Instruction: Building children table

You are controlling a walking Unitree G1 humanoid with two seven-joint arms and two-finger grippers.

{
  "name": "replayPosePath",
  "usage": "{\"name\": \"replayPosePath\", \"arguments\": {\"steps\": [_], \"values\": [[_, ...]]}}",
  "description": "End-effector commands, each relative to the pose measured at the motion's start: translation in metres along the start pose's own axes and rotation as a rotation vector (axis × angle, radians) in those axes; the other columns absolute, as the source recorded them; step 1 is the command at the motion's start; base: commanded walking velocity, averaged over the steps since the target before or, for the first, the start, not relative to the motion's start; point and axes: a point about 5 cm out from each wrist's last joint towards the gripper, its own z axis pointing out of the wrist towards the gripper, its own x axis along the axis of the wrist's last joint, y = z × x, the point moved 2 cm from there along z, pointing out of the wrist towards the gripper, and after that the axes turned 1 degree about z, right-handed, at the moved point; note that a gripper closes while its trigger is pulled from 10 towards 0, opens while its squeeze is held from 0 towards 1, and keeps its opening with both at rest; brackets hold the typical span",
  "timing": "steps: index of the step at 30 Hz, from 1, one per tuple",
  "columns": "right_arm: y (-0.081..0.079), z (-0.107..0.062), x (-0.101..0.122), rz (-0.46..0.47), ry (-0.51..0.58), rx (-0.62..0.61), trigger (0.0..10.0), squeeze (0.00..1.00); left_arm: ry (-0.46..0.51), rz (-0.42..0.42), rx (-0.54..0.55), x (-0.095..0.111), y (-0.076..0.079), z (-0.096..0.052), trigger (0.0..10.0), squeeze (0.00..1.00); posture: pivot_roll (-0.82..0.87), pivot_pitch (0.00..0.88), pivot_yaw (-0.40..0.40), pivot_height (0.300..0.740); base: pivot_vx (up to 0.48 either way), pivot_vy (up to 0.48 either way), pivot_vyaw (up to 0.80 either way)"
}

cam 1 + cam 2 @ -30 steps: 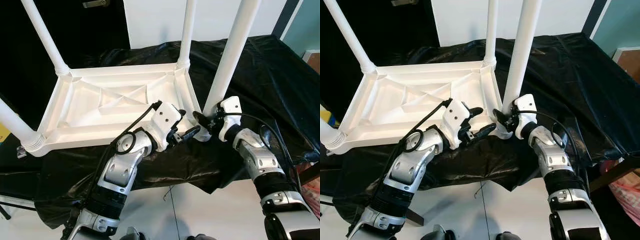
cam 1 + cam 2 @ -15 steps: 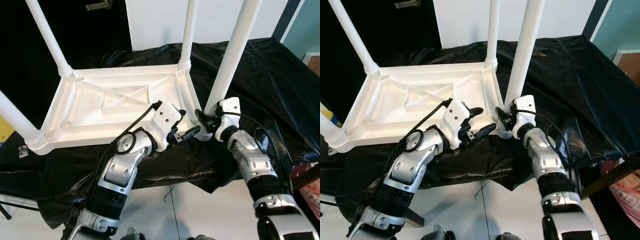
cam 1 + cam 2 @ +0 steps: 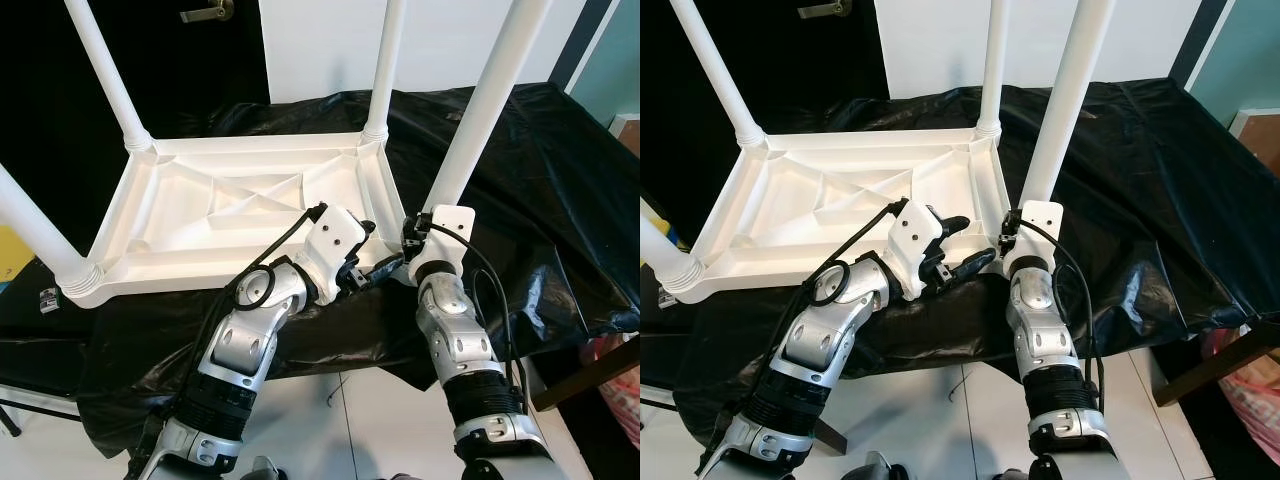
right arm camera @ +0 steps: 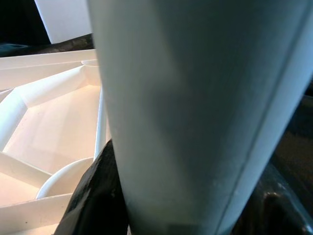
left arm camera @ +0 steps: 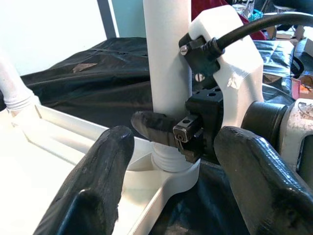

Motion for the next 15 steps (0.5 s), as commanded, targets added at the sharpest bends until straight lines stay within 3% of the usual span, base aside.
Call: {"name": "replayPosePath", "arguments": {"steps": [1, 11, 12, 14, 15], "values": [[0.008, -0.006, -0.023, 0.002, -0.094, -0.029, 10.0, 0.00, -0.010, -0.002, 0.044, -0.004, 0.000, 0.002, 10.0, 0.00, -0.03, 0.039, -0.007, 0.740, 0.000, 0.000, 0.00], [0.003, -0.009, -0.015, -0.022, -0.073, -0.050, 10.0, 0.00, -0.012, -0.002, 0.054, -0.005, -0.001, 0.000, 10.0, 0.00, -0.03, 0.036, -0.010, 0.740, 0.000, 0.000, 0.00], [0.004, -0.008, -0.012, -0.027, -0.053, -0.040, 10.0, 0.65, -0.012, -0.002, 0.054, -0.005, -0.001, 0.000, 10.0, 0.00, -0.03, 0.037, -0.010, 0.740, 0.000, 0.000, 0.00], [0.005, -0.007, -0.010, -0.029, -0.040, -0.033, 10.0, 0.65, -0.011, -0.002, 0.055, -0.005, -0.001, 0.000, 10.0, 0.00, -0.03, 0.037, -0.010, 0.740, 0.000, 0.000, 0.00], [0.006, -0.006, -0.007, -0.019, -0.026, -0.012, 10.0, 1.00, -0.011, -0.003, 0.056, -0.004, -0.001, 0.000, 10.0, 0.00, -0.03, 0.039, -0.011, 0.740, 0.000, 0.000, 0.00]]}}
